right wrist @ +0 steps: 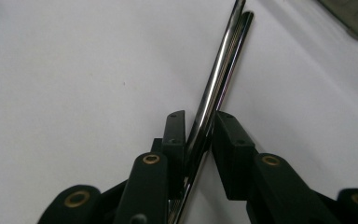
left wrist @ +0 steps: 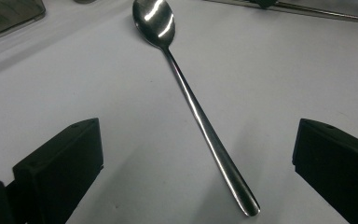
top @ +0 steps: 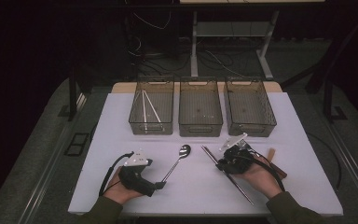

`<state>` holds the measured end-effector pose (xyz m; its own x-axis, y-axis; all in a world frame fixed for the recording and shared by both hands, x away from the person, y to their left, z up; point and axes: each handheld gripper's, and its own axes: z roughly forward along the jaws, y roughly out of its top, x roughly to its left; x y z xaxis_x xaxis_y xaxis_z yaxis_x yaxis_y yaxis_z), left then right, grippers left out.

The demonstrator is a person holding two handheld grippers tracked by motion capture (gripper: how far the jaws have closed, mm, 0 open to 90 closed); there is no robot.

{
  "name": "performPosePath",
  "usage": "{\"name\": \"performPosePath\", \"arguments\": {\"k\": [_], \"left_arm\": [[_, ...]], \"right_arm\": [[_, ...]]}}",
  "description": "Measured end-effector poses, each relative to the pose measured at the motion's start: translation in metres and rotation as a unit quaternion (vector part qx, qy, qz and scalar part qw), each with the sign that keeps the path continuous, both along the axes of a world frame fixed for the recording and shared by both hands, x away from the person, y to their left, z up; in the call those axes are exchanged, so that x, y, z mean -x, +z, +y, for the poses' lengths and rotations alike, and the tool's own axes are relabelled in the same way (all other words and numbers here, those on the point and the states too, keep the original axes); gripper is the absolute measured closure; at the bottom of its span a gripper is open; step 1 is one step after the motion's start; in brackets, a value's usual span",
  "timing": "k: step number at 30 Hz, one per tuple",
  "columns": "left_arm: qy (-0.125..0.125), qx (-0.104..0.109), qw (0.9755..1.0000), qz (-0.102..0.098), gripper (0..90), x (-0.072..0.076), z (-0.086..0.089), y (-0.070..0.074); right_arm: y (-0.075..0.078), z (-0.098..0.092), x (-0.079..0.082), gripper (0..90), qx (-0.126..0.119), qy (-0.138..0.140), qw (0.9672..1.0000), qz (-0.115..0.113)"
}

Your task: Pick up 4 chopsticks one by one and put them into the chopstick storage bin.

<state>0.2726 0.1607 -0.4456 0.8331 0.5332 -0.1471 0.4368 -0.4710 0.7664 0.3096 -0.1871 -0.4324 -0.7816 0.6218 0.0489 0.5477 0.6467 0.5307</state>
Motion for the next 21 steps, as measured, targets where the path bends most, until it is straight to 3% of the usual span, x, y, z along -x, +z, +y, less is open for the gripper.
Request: {"name": "performPosePath", "arguments": {"k": [7, 21], "left_arm": [[0.002, 0.003, 1.0000, 0.000, 0.5, 0.0001, 0.0002, 0.0007], [0.003, 0.004, 1.0000, 0.001, 0.9, -0.0002, 0.0003, 0.0006]], "right_arm": [[0.0036, -0.0002, -0.0072, 76.5, -0.023, -0.022, 0.9994, -0.011], [-0.0023, -0.0010, -0.0069, 81.2, -0.002, -0.023, 0.9997, -0.001]]}}
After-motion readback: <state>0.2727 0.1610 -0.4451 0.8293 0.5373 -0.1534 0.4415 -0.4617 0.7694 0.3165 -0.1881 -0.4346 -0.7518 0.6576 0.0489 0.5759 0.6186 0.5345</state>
